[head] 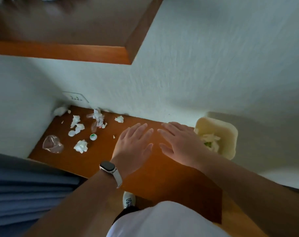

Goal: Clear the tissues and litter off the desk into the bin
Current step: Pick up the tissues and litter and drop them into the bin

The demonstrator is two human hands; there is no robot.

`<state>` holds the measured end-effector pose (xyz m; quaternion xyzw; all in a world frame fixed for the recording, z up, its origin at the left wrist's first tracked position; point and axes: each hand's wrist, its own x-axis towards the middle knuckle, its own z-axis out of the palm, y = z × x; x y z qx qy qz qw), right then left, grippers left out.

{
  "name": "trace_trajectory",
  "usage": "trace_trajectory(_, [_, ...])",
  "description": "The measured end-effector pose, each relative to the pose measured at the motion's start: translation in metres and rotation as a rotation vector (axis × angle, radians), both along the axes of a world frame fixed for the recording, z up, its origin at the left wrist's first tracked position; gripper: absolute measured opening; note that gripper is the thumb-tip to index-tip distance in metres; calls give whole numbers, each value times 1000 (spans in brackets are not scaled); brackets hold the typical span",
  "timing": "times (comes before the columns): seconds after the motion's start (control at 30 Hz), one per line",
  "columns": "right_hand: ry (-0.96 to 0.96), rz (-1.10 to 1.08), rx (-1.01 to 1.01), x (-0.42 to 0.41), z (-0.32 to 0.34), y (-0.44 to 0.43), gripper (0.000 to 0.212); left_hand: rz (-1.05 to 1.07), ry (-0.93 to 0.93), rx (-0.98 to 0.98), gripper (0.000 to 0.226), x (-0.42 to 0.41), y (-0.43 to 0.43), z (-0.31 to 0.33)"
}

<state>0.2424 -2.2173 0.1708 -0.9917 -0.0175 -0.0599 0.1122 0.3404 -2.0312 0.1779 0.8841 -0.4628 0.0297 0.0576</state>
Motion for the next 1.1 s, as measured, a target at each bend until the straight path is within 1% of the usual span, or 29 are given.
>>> trace_trajectory(0.2, [46, 37, -20, 47, -10, 51, 50, 117, 54, 34, 47, 34, 69, -16])
trace_trajectory(0.43, [143, 50, -51, 108, -35, 112, 48, 209, 100, 11, 44, 92, 148, -48])
trace_trajectory(0.57, [219, 15, -50, 140, -57, 143, 48, 246, 135, 17, 45, 128, 189, -71])
trace_trajectory(0.73, [314, -4, -79, 176, -92, 168, 50, 289, 202, 79, 48, 165, 226, -102])
trace_trajectory(0.9, [338, -101, -96, 205, -121, 180, 41, 324, 338, 123, 52, 196, 245, -134])
trace_trajectory(1.1, [409, -287, -63, 231, -141, 190, 36, 284, 410, 64, 49, 210, 257, -151])
